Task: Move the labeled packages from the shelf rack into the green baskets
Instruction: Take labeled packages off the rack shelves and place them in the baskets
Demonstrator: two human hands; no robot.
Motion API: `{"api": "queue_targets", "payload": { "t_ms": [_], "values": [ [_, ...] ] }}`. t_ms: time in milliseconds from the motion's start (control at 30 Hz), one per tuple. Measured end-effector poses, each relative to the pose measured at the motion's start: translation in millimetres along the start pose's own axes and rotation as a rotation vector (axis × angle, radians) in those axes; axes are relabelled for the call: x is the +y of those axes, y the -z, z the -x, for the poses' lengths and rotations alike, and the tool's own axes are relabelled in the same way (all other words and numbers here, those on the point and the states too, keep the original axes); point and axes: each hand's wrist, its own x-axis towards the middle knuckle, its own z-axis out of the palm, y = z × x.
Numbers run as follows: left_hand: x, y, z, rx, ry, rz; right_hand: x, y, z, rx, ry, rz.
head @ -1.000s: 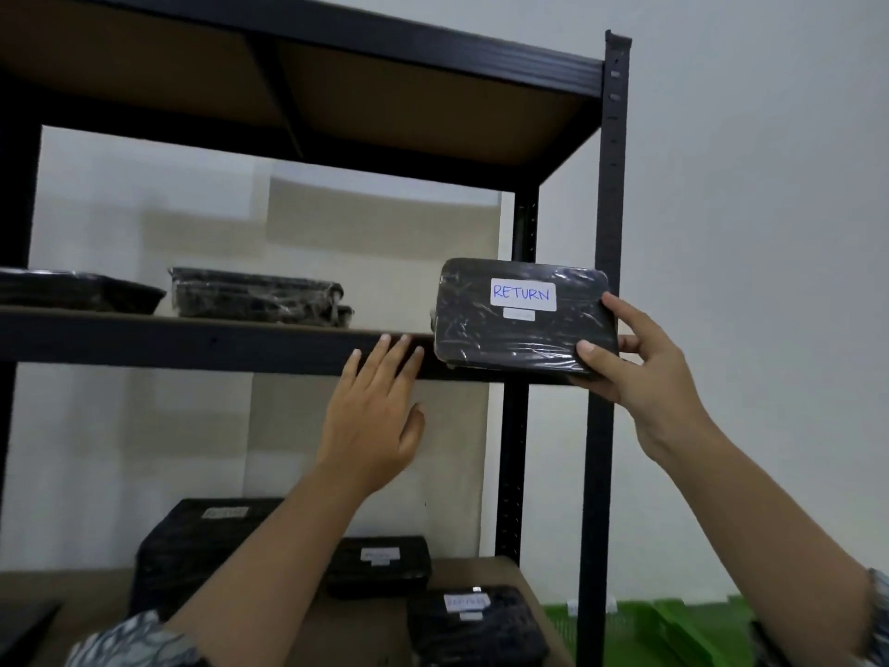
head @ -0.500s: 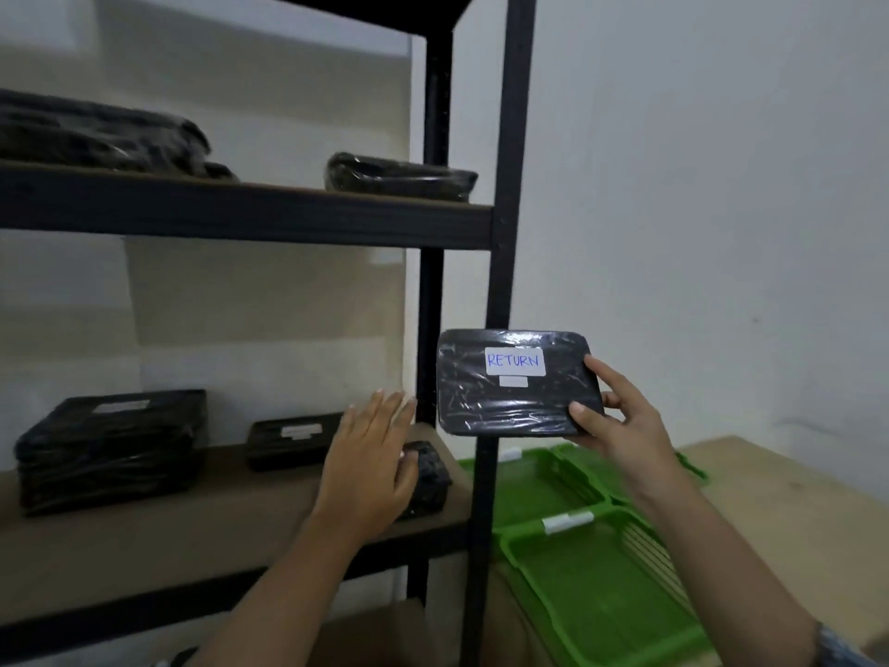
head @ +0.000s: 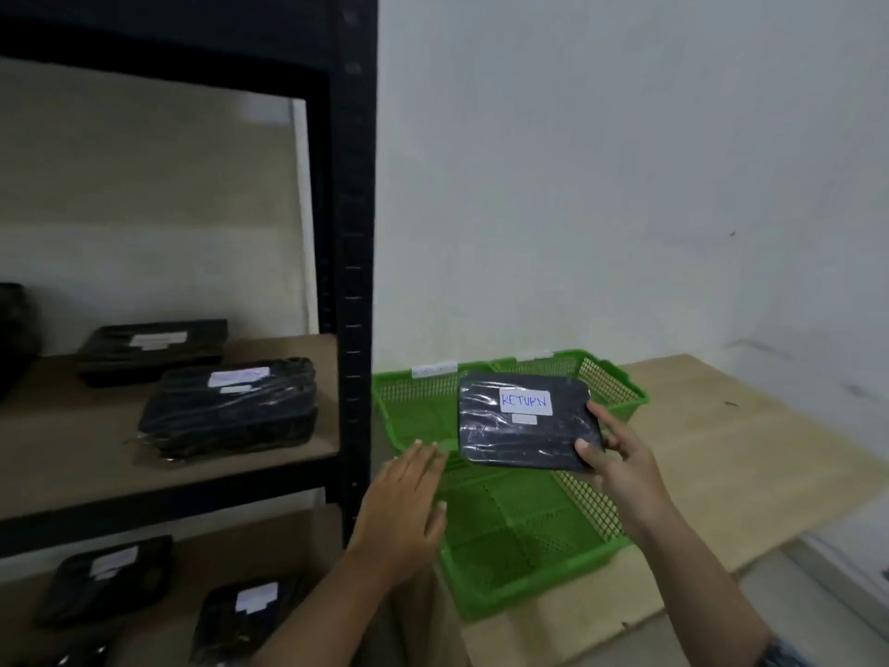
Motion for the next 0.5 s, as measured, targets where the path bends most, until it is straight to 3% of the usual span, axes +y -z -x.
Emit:
{"api": "queue_targets", "payload": {
  "t_ms": [133,300,500],
  "values": [
    [1,-34,-6,-0.067,0.106,-0.025,44,14,-26,0.020,-0.077,0.109],
    [-4,-75,-13,-0.295,0.285,-0.070,105,11,-73,-0.060,-0.212,0.236],
    [-12,-92,-9,-0.406,0.431,-0.096,154,-9,-96,-0.157,-0.316,0.338]
  ]
}}
